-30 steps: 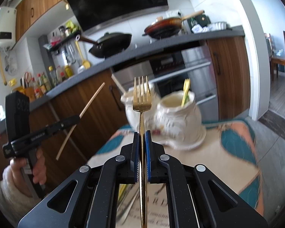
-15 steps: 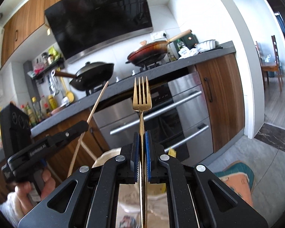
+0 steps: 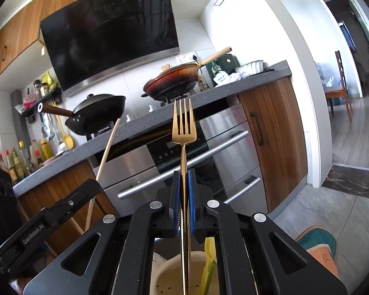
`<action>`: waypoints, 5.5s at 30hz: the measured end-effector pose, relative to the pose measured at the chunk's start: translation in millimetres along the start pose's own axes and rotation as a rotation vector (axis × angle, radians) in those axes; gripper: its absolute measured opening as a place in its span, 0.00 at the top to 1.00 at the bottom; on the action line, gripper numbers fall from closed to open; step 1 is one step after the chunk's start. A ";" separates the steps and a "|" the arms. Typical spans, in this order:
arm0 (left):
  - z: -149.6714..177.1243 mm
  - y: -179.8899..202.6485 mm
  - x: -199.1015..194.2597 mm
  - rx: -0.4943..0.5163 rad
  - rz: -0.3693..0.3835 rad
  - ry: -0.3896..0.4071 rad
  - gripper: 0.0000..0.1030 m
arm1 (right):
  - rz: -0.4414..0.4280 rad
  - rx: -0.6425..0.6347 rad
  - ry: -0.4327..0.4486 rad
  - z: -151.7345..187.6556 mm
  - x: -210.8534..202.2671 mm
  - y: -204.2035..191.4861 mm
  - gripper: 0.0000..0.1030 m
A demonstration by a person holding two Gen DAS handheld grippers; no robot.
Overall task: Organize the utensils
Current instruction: 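Carry the chopstick to the tall holder while the right tool carries the gold fork to the short holder, then release both utensils into the holders and move both tools back, then grasp a chopstick with the left tool while the right tool grasps the yellow utensil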
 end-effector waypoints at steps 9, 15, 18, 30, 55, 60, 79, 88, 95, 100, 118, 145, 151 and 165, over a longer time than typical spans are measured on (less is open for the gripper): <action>11.0 7.9 -1.9 0.071 -0.014 0.011 0.94 | 0.022 -0.011 0.004 5.2 7.0 1.2 0.93; 15.7 14.7 -12.0 0.139 -0.021 0.018 0.94 | 0.050 -0.056 0.011 11.9 11.8 -0.4 0.93; 18.6 14.0 -16.5 0.159 -0.022 0.015 0.94 | 0.065 -0.085 0.025 12.8 9.9 -1.6 0.93; 35.0 7.4 -28.2 0.164 -0.015 -0.028 0.94 | 0.088 -0.123 0.028 18.4 0.7 5.2 0.93; 48.2 9.0 -60.7 0.126 -0.035 -0.114 0.94 | 0.063 -0.120 -0.128 62.1 -57.1 7.7 0.93; 49.4 1.1 -71.4 0.102 -0.069 -0.137 0.94 | 0.062 -0.110 -0.171 68.3 -54.8 6.9 0.93; 72.8 -23.0 -99.3 0.066 -0.112 -0.198 0.94 | 0.082 -0.106 -0.158 63.7 -57.7 11.0 0.79; 76.6 -26.8 -116.0 0.065 -0.138 -0.209 0.93 | 0.054 -0.097 -0.188 72.3 -67.6 6.1 0.45; 85.8 -31.0 -136.7 0.096 -0.201 -0.212 0.59 | 0.062 -0.096 -0.222 88.0 -91.3 4.8 0.24; 93.7 -32.6 -151.0 0.105 -0.233 -0.220 0.40 | 0.063 -0.108 -0.249 103.9 -113.7 -0.1 0.13; 183.4 -39.7 -167.9 0.155 -0.324 -0.493 0.19 | 0.033 -0.174 -0.342 154.1 -137.2 -14.3 0.07; 233.3 -37.3 -163.1 0.162 -0.361 -0.722 0.57 | -0.004 -0.169 -0.378 163.4 -132.0 -15.8 0.07; 234.8 -29.9 -160.7 0.153 -0.335 -0.730 0.83 | -0.010 -0.188 -0.386 166.2 -132.3 -20.1 0.07; 214.8 -55.0 -170.0 -0.028 -0.325 -0.573 0.95 | -0.094 -0.301 -0.600 212.6 -139.1 -75.8 0.61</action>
Point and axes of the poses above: each gripper's, at about its wrist camera, not at the fingertips, and x roughly the way its jaws point, y to its right, z to its underside, the point moved 10 cm from there along x, roughly the way its jaws point
